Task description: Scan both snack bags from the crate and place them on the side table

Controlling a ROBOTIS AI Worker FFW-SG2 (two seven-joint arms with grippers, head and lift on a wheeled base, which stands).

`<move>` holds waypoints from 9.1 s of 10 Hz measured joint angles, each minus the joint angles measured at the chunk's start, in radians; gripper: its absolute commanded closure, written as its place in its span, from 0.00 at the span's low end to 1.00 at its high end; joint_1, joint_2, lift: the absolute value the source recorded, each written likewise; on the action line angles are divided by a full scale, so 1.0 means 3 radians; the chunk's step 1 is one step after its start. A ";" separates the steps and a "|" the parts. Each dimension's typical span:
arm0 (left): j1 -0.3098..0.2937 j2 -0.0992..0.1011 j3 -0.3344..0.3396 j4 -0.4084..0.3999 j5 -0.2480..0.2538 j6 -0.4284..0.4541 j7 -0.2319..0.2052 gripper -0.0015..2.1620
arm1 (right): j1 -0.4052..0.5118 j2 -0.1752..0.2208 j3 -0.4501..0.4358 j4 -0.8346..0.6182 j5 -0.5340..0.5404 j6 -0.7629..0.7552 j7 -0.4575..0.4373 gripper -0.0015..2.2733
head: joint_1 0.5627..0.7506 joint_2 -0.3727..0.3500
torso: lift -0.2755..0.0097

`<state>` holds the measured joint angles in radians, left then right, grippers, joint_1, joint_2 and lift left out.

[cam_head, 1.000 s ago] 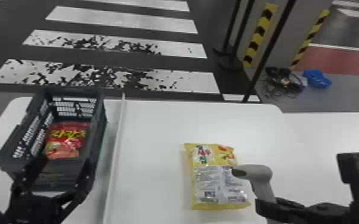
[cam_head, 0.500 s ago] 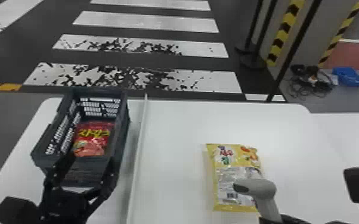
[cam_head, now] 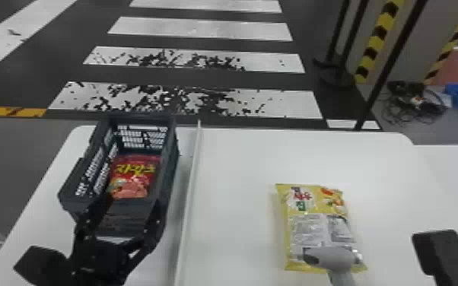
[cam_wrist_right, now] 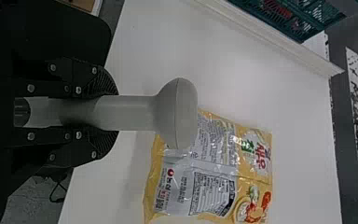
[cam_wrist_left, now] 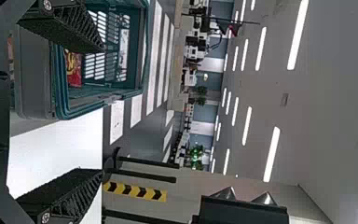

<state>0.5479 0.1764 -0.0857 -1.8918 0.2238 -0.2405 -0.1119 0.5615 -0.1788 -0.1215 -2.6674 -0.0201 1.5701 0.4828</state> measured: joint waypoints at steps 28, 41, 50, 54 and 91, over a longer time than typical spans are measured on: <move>-0.0016 -0.0004 -0.0062 0.0033 -0.0014 0.0012 -0.0005 0.04 | -0.0501 0.0109 0.0218 0.0586 0.0707 0.0000 -0.0746 0.99 | 0.70 0.27 | 0.63; -0.0018 -0.0032 -0.0054 0.0021 -0.0035 0.0094 0.0000 0.04 | -0.1578 -0.0577 -0.0609 0.2888 0.0078 -0.1731 -0.0506 0.99 | 0.70 0.03 | 0.63; -0.0017 -0.0021 -0.0065 0.0017 -0.0035 0.0104 0.0005 0.04 | -0.1959 -0.0852 -0.0443 0.3855 0.0082 -0.2012 -0.0321 0.99 | 0.70 0.03 | 0.63; -0.0011 -0.0015 -0.0067 0.0007 -0.0035 0.0104 0.0005 0.04 | -0.1950 -0.0834 -0.0401 0.3940 0.0079 -0.2153 -0.0393 0.11 | 0.70 0.03 | 0.63; -0.0036 -0.0025 -0.0067 0.0082 -0.0032 0.0104 0.0036 0.04 | -0.1760 -0.0581 -0.1278 0.2863 -0.1218 -0.0680 0.0678 0.99 | 0.70 0.17 | 0.63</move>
<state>0.5370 0.1687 -0.1059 -1.8672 0.2143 -0.2092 -0.1012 0.0335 -0.3530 -0.5050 -1.8086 -0.3854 1.3662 0.6862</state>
